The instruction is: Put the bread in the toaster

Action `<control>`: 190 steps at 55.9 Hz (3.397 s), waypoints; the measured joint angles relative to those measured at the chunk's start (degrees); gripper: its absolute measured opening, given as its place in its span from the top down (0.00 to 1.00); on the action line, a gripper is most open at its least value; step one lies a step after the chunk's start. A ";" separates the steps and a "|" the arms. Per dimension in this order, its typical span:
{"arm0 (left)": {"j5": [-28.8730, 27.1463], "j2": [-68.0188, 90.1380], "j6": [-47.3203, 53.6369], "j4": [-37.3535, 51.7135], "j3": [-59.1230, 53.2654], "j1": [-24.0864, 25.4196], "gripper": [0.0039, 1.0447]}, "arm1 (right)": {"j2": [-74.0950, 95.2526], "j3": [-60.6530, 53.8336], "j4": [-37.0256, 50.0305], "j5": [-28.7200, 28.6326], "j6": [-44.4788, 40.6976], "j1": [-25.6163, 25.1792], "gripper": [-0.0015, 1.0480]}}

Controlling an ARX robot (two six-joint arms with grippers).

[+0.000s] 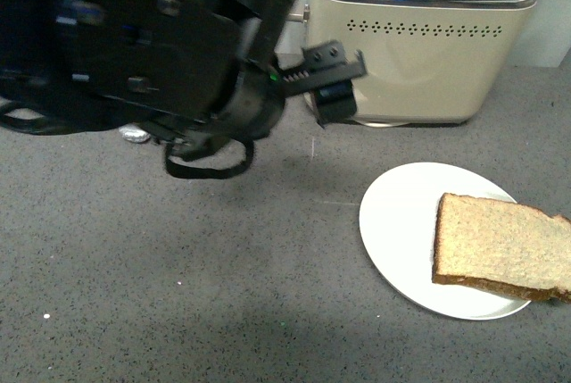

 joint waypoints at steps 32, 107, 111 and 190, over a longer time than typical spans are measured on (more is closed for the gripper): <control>-1.18 -34.32 32.96 49.99 -44.11 13.84 0.57 | 0.00 0.00 0.00 0.00 0.00 0.00 0.09; 15.50 -92.89 35.56 5.51 -57.37 30.82 0.97 | 0.00 0.00 0.00 0.00 0.00 0.00 0.09; 15.50 -94.79 35.56 3.63 -57.37 30.82 0.97 | 0.00 0.00 0.00 0.00 0.00 0.00 0.09; 15.61 -113.96 35.60 -15.87 -57.35 30.82 0.04 | 67.76 17.86 15.39 -12.70 -1.99 -12.55 0.09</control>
